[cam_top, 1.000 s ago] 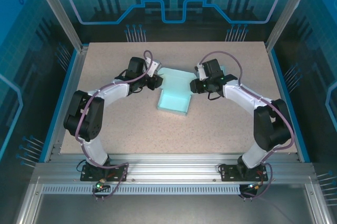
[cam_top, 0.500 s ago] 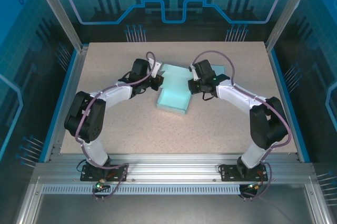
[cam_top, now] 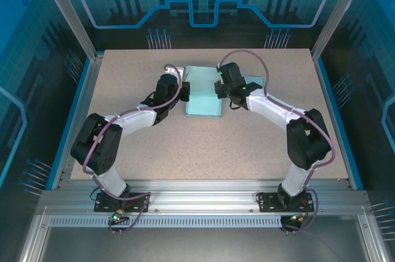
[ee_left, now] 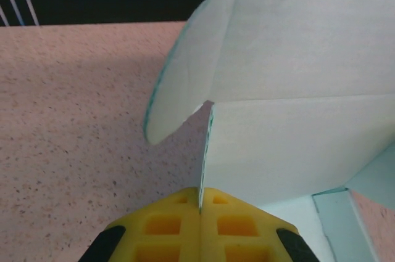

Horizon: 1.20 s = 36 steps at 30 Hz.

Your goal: Fold the paper box

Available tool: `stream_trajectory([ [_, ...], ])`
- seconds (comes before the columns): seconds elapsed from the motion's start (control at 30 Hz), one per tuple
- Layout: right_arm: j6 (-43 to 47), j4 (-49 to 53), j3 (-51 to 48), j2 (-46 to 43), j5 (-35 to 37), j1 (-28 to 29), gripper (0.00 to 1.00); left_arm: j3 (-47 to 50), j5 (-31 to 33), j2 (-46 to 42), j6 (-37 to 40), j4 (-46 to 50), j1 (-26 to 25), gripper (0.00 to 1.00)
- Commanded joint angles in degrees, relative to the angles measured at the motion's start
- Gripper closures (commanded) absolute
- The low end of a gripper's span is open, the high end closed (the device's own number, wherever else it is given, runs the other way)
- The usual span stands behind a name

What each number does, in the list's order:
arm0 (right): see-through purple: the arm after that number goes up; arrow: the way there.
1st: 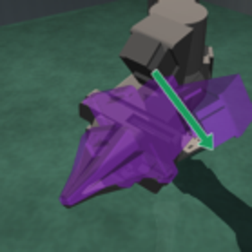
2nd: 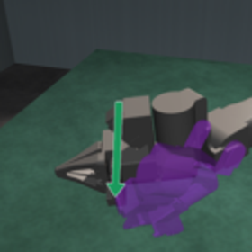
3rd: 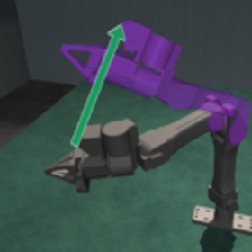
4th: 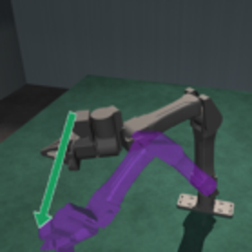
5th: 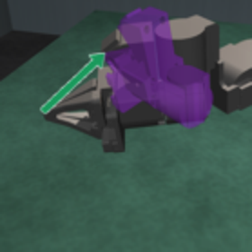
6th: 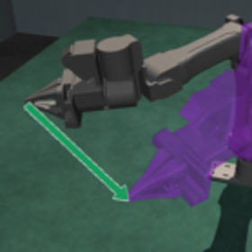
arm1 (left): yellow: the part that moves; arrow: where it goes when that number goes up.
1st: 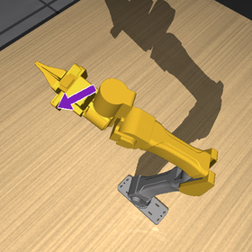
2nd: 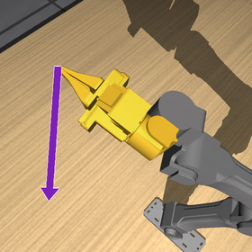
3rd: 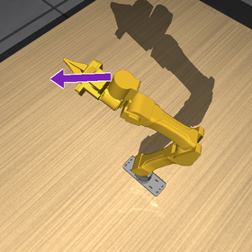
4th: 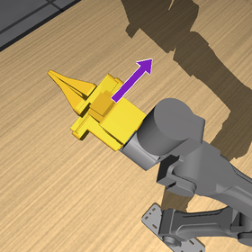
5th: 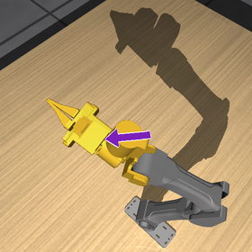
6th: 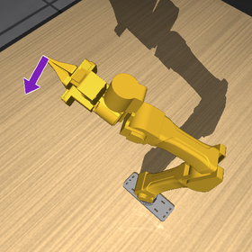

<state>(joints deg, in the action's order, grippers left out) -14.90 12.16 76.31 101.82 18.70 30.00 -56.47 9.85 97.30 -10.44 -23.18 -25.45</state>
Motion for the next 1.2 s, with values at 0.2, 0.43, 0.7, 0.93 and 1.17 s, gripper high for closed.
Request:
stream_trajectory([
  [0.2, 1.0, -8.1, 2.4, 5.9, 0.2, 3.1, 0.82, 5.6, 5.6, 3.3, -6.2, -17.0, -4.7, 0.97],
  [0.43, -0.8, -10.5, -1.8, 5.3, 0.0, 4.0, 0.81, 9.5, 7.8, 3.5, -9.2, -18.5, -6.2, 0.94],
  [0.7, -2.5, -13.9, -7.9, 3.2, 0.7, 5.0, 0.81, 11.0, 10.3, 2.7, -13.9, -18.3, -8.5, 0.90],
  [0.93, -2.8, -14.5, -9.9, 1.9, 1.1, 5.8, 0.82, 12.0, 11.5, 3.6, -17.6, -17.9, -10.2, 0.87],
  [1.17, -3.1, -15.8, -12.7, 0.5, 1.5, 6.5, 0.83, 17.2, 12.5, 3.8, -20.5, -20.2, -10.8, 0.87],
])
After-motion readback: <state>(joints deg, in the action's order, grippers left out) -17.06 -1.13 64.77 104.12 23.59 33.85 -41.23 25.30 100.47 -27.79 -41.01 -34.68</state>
